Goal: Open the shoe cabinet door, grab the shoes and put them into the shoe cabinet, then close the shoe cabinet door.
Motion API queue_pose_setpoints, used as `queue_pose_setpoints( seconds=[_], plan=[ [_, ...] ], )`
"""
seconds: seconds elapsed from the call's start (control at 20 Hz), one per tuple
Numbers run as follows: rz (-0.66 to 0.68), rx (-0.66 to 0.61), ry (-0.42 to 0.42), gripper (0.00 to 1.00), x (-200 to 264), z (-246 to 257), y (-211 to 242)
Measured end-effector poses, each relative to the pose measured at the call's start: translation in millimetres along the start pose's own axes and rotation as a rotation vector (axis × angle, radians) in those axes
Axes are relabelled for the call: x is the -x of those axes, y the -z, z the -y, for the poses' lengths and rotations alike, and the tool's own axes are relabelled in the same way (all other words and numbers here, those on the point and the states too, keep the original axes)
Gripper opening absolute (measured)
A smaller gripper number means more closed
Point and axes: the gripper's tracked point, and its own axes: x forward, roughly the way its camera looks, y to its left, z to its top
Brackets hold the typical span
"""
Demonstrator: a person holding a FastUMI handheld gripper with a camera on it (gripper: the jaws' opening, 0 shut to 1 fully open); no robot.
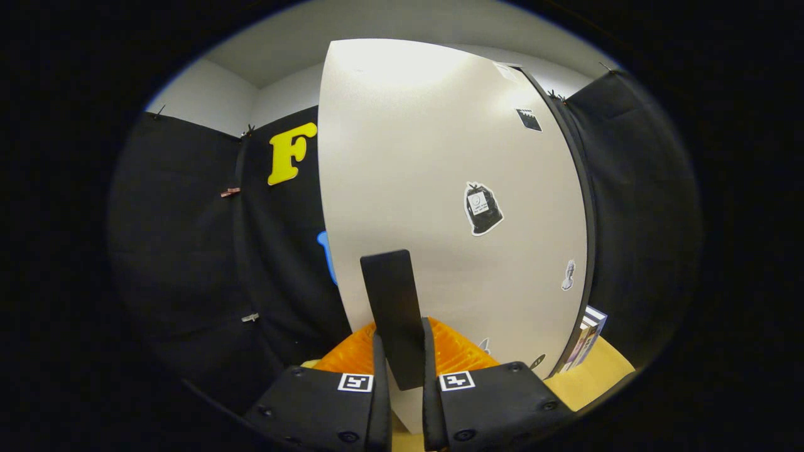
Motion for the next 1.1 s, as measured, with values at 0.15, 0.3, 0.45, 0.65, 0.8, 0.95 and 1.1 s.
queue_pose_setpoints(
  seconds=[0.15,0.3,0.45,0.65,0.8,0.95,1.1],
  plan=[
    [-0.016,0.012,-0.063,0.23,25.3,10.3,-3.0],
    [-0.021,0.029,-0.112,0.23,48.8,23.5,-6.4],
    [-0.029,0.036,-0.145,0.23,70.3,39.1,-8.7],
    [-0.030,0.054,-0.140,0.23,95.1,64.5,-13.7],
    [-0.023,0.059,-0.118,0.23,113.4,85.7,-17.9],
    [-0.012,0.067,-0.085,0.23,127.9,105.2,-21.8],
    [-0.010,0.067,-0.044,0.22,137.0,125.8,-26.3]
  ],
)
